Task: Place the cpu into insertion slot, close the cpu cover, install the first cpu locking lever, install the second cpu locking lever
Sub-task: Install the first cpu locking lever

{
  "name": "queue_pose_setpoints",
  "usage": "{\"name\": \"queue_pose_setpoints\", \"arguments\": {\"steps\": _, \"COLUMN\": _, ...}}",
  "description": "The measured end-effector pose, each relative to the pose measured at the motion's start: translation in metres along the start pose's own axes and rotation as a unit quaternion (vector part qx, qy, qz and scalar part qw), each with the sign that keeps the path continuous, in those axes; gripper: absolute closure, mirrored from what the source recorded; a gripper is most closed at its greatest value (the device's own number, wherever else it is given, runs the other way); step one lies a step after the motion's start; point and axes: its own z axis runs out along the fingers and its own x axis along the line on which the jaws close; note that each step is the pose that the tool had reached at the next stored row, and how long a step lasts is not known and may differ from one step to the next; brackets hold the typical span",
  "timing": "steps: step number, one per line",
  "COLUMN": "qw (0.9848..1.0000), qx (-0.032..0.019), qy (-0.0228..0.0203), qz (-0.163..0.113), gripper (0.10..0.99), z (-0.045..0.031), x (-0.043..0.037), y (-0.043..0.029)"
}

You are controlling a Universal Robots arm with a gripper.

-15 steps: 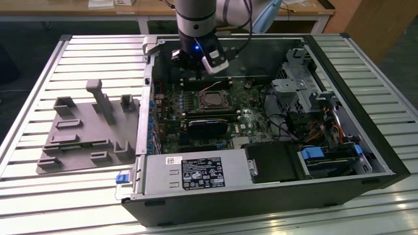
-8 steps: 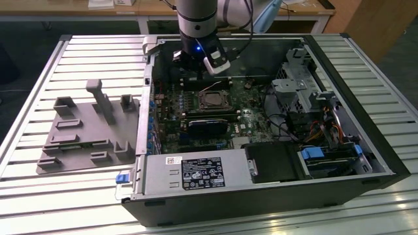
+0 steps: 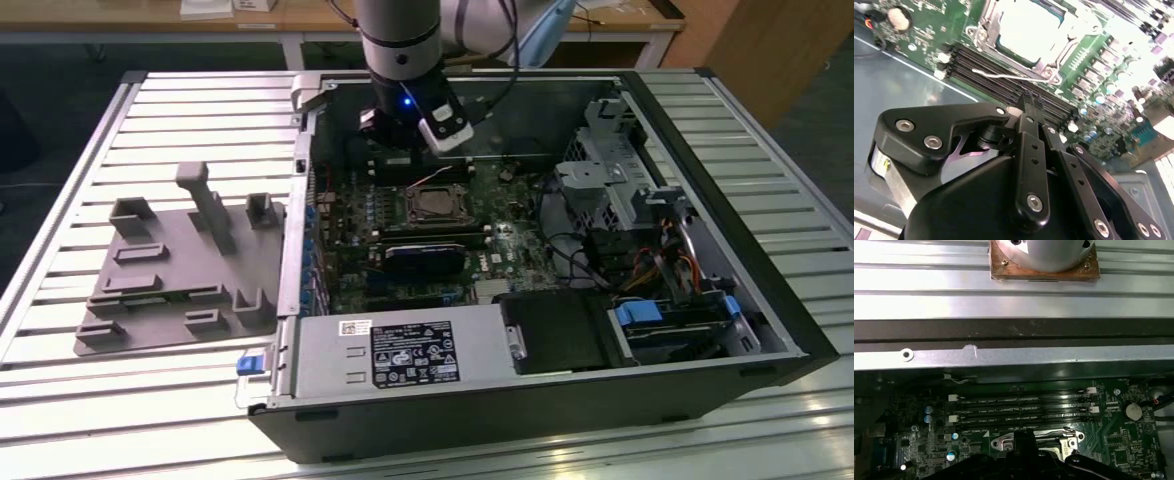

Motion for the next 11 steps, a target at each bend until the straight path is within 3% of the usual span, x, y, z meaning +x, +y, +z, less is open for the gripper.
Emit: {"name": "queue_pose_setpoints", "arguments": {"steps": 11, "qw": 1.0000, "qx": 0.0006, "qy": -0.0038, "qz": -0.001, "gripper": 0.984, "z": 0.0104, "x": -0.0127, "y": 0.0016}}
